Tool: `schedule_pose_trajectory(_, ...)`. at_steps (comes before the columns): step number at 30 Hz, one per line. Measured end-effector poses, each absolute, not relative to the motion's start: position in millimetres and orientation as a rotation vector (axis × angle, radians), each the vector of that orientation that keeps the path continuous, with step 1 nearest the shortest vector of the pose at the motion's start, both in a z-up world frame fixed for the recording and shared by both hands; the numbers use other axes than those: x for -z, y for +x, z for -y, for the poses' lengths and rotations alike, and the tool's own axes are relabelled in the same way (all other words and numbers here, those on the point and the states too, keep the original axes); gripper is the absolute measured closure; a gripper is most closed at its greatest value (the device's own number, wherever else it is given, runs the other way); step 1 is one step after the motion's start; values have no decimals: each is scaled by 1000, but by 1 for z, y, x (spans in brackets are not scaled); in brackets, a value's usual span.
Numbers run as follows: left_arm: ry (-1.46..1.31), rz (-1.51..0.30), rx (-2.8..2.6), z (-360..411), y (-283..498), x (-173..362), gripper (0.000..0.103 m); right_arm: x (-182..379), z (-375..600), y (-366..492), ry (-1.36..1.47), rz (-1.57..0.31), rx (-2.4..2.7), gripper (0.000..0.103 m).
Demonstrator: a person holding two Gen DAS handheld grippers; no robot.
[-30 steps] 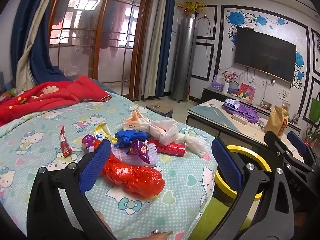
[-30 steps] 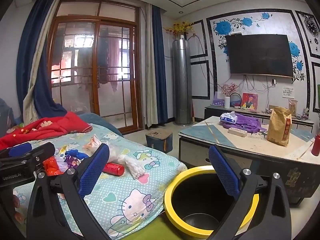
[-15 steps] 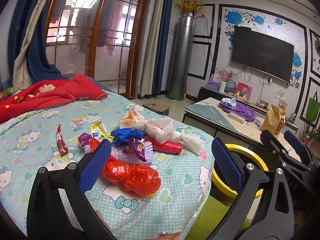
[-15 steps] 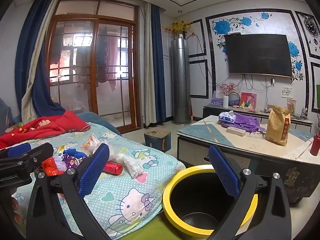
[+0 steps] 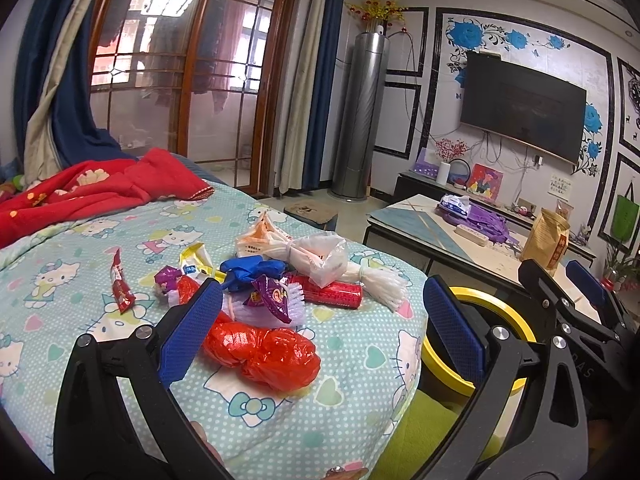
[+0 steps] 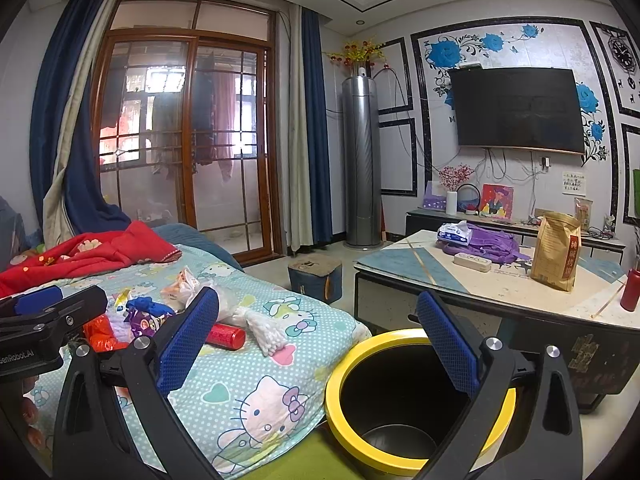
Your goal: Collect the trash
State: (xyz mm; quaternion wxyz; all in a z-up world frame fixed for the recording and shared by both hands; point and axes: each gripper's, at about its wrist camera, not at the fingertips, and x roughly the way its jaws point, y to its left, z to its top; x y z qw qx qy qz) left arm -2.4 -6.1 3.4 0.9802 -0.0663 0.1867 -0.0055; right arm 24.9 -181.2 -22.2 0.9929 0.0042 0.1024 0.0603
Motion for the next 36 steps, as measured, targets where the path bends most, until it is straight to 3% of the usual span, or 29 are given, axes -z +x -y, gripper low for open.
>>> schedule_pose_trajectory(36, -150, -386, 2, -1, 0, -3, 11, 26, 180, 25, 7, -214, -135, 6)
